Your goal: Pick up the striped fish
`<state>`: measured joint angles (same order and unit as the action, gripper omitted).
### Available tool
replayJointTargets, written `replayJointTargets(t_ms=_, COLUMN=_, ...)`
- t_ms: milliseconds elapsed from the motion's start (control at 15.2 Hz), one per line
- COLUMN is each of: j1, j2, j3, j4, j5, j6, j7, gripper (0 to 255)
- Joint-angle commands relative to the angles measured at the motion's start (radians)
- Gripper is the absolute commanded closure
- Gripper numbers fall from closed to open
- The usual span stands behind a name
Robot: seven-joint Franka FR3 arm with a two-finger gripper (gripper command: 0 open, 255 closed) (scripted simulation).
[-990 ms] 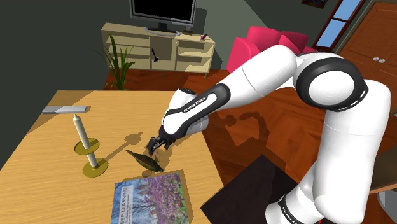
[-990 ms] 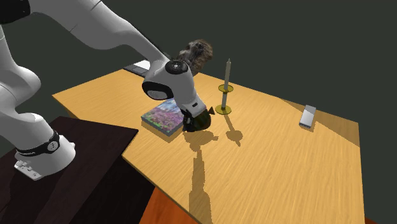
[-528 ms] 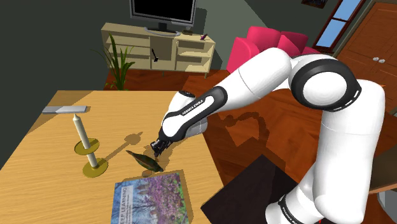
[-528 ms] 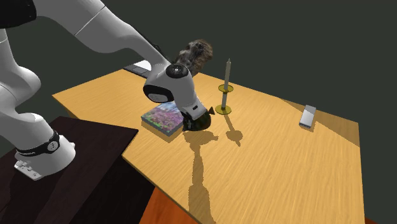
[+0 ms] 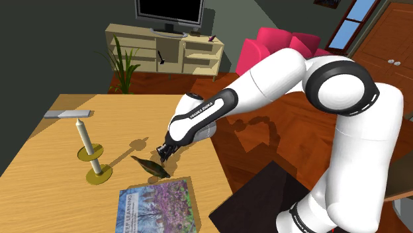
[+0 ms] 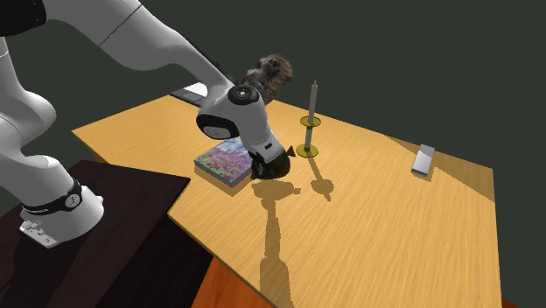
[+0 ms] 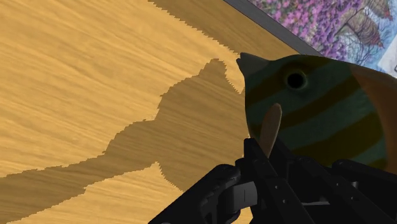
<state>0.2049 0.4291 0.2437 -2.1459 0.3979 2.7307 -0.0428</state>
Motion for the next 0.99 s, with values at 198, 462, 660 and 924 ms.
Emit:
replayJointTargets(t_ms=198, j1=0.001, j2=-0.056, j3=-0.005, j4=-0.005, j5=-0.009, j6=-0.049, j7=0.02, gripper=255)
replayJointTargets(t_ms=462, j1=0.002, j2=-0.1, j3=-0.01, j4=-0.004, j5=-0.018, j6=-0.093, j7=0.037, gripper=255)
replayJointTargets(t_ms=660, j1=0.002, j2=-0.131, j3=-0.012, j4=-0.002, j5=-0.024, j6=-0.126, j7=0.05, gripper=255)
replayJointTargets(t_ms=924, j1=0.002, j2=-0.153, j3=-0.014, j4=0.001, j5=-0.029, j6=-0.15, j7=0.059, gripper=255)
